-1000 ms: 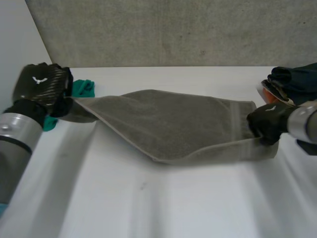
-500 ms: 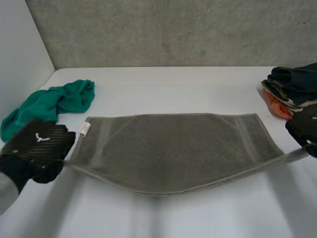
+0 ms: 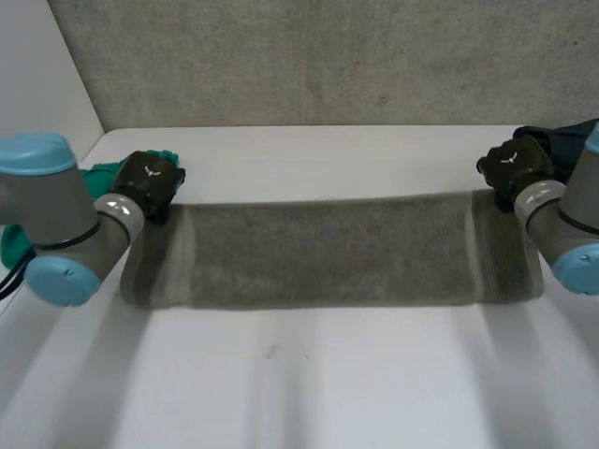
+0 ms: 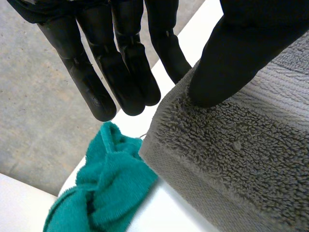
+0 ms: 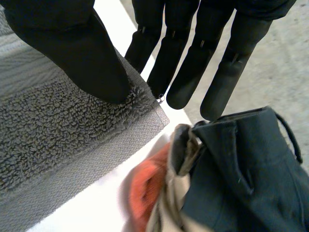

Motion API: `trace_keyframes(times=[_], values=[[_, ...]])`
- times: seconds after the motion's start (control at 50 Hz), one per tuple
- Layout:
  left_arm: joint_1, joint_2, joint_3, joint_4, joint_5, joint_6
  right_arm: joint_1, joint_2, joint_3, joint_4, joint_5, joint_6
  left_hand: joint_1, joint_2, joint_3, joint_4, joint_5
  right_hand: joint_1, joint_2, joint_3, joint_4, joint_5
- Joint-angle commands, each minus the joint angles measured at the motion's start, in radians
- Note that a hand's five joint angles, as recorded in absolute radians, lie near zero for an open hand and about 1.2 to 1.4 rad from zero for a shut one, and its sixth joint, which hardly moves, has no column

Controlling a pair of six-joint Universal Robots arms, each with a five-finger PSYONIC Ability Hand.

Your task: Fold the laundry.

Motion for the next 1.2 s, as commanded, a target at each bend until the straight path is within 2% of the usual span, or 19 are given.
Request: trace_keyframes(times=[0.02, 0.04, 0.06, 0.08, 0.1, 0.12, 0.14, 0.16, 0.2, 0.34, 0.44, 0.56, 0.72, 0.8, 0.82, 0.92, 1.02, 1.12, 1.2], values=[[-0.020, -0.177, 0.244, -0.001, -0.018, 0.000, 0.020, 0.153, -0.153, -0.105, 0.054, -0.003, 0.239, 0.198, 0.202, 0.193, 0.235, 0.264, 0.219, 0.209, 0.199, 0.230], [-0.026, -0.187, 0.257, 0.001, -0.018, 0.001, 0.023, 0.168, -0.168, -0.107, 0.062, -0.003, 0.239, 0.198, 0.202, 0.193, 0.235, 0.264, 0.219, 0.209, 0.199, 0.230], [-0.030, -0.195, 0.266, 0.002, -0.016, 0.001, 0.029, 0.189, -0.192, -0.108, 0.072, 0.000, 0.239, 0.198, 0.202, 0.193, 0.235, 0.132, 0.086, 0.076, 0.066, 0.097], [-0.040, -0.207, 0.281, 0.007, -0.018, 0.001, 0.034, 0.197, -0.199, -0.108, 0.077, 0.002, 0.239, 0.198, 0.202, 0.193, 0.235, -0.216, -0.261, -0.271, -0.281, -0.250], [-0.044, -0.210, 0.285, 0.012, -0.019, 0.001, 0.037, 0.203, -0.203, -0.108, 0.082, 0.003, -0.107, -0.147, -0.144, -0.152, -0.110, -0.678, -0.724, -0.734, -0.744, -0.713], [-0.047, -0.212, 0.285, 0.015, -0.021, 0.003, 0.043, 0.206, -0.203, -0.107, 0.092, 0.011, -0.572, -0.613, -0.609, -0.618, -0.576, -0.958, -1.003, -1.013, -1.023, -0.992], [-0.052, -0.212, 0.282, 0.019, -0.021, 0.003, 0.046, 0.203, -0.200, -0.105, 0.097, 0.020, -0.983, -1.023, -1.020, -1.029, -0.986, -0.958, -1.003, -1.013, -1.023, -0.992], [-0.060, -0.212, 0.279, 0.021, -0.024, 0.003, 0.049, 0.200, -0.194, -0.104, 0.098, 0.031, -0.797, -0.837, -0.834, -0.843, -0.800, -0.958, -1.003, -1.013, -1.023, -0.992], [-0.069, -0.209, 0.269, 0.019, -0.027, -0.002, 0.060, 0.162, -0.150, -0.090, 0.092, 0.075, -0.983, -1.023, -1.020, -1.029, -0.986, -0.958, -1.003, -1.013, -1.023, -0.992], [-0.100, -0.074, 0.119, 0.010, -0.024, -0.026, 0.039, -0.040, 0.043, 0.005, 0.022, 0.186, -0.983, -1.023, -1.020, -1.029, -0.986, -0.958, -1.003, -1.013, -1.023, -0.992], [-0.106, 0.047, -0.028, 0.022, -0.013, -0.114, -0.064, -0.135, 0.178, 0.186, -0.064, 0.242, -0.983, -1.023, -1.020, -1.029, -0.986, -0.839, -0.884, -0.894, -0.905, -0.873], [-0.106, 0.158, -0.157, 0.029, -0.010, -0.239, -0.138, -0.139, 0.266, 0.240, -0.136, 0.236, -0.983, -1.023, -1.020, -1.029, -0.986, -0.727, -0.772, -0.783, -0.793, -0.761], [-0.109, 0.179, -0.215, 0.073, -0.012, -0.281, -0.182, -0.074, 0.277, 0.153, -0.198, 0.235, -0.983, -1.023, -1.020, -1.029, -0.986, -0.610, -0.655, -0.665, -0.676, -0.644], [-0.115, 0.185, -0.223, 0.081, -0.012, -0.282, -0.184, -0.024, 0.252, 0.117, -0.204, 0.233, -0.983, -1.023, -1.020, -1.029, -0.986, -0.285, -0.330, -0.340, -0.350, -0.319], [-0.118, 0.188, -0.225, 0.081, -0.012, -0.282, -0.184, -0.014, 0.242, 0.111, -0.184, 0.232, -0.983, -1.023, -1.020, -1.029, -0.986, 0.205, 0.159, 0.149, 0.139, 0.170], [-0.119, 0.211, -0.238, 0.082, -0.013, -0.282, -0.231, -0.031, 0.278, 0.053, -0.142, 0.212, -0.983, -1.023, -1.020, -1.029, -0.986, 0.264, 0.219, 0.209, 0.199, 0.230], [-0.119, 0.263, -0.266, 0.082, -0.013, -0.284, -0.297, -0.157, 0.349, 0.005, -0.127, 0.134, -0.983, -1.023, -1.020, -1.029, -0.986, 0.264, 0.219, 0.209, 0.199, 0.230], [-0.118, 0.320, -0.306, 0.082, -0.012, -0.284, -0.392, -0.203, 0.347, 0.004, -0.093, -0.138, -0.983, -1.023, -1.020, -1.029, -0.986, 0.264, 0.219, 0.209, 0.199, 0.230], [-0.112, 0.362, -0.341, 0.082, -0.012, -0.284, -0.382, -0.208, 0.329, -0.008, -0.056, -0.271, -0.983, -1.023, -1.020, -1.029, -0.986, 0.264, 0.219, 0.209, 0.199, 0.230]])
